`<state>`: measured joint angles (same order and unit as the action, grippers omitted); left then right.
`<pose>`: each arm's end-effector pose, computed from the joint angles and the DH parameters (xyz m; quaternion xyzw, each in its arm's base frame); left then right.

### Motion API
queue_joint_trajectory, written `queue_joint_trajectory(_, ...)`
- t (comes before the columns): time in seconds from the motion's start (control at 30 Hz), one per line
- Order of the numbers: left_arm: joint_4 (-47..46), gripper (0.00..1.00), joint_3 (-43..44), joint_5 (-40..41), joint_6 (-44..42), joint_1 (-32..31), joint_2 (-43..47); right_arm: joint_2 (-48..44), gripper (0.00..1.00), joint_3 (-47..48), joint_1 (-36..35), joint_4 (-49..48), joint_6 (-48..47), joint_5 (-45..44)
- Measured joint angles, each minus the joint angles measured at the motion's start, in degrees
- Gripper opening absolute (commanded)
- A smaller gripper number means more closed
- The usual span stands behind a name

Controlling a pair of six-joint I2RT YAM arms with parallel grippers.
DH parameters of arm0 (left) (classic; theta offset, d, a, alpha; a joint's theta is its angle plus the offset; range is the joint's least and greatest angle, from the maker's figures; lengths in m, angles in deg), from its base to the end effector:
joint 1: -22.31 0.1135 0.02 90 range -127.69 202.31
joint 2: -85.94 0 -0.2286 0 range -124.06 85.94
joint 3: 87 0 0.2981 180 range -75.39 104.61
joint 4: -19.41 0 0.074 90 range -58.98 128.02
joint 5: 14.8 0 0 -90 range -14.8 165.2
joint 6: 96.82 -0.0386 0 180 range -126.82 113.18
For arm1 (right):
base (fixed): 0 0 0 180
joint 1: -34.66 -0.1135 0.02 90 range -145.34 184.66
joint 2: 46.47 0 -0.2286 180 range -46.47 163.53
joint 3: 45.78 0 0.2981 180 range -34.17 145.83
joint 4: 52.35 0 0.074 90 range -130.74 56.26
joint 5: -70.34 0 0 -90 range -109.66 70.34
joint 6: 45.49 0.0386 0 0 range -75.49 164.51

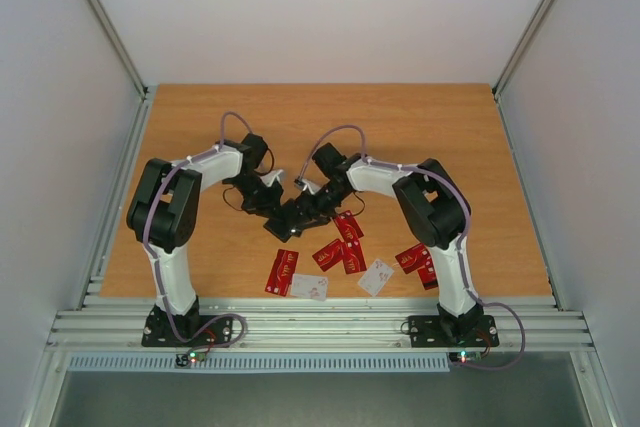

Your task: Put the credit cards into the card holder

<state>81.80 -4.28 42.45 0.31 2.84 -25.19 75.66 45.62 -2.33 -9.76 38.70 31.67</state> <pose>0.3354 -0.1407 0.0784 -0.1012 -0.9541 0.2728 0.0714 0.3221 0.2804 0.0608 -0.3839 0.8074 0.4479 0.0108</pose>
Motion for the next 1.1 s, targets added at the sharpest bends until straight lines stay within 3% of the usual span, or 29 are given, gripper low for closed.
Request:
queue_joint_trajectory(0.23, 0.3, 0.03, 0.0, 0.0, 0.0, -0.2, 0.0, 0.0, 0.43, 0.5, -1.2, 6.3, -9.0, 6.5)
queue_joint_trajectory(0.4, 0.3, 0.03, 0.0, 0.1, 0.1, -0.2, 0.0, -0.7, 0.43, -2.1, -0.9, 4.7, -9.0, 8.2)
queue_joint_trajectory(0.63, -0.7, 0.03, -1.0, 0.1, 0.6, -0.2, 0.7, -5.9, 0.43, -12.1, 3.4, -6.7, 0.0, 9.8)
queue_joint_trajectory(0.87, -5.4, 0.03, -8.1, 0.0, 7.6, -0.5, 6.0, -17.1, 0.43, -21.9, 8.6, -22.3, 16.8, 7.3)
queue_joint_trajectory(1.1, -5.6, 0.18, -11.6, 0.4, 15.1, -0.5, 10.6, -21.6, 0.38, -25.0, 7.4, -25.8, 24.4, 0.8)
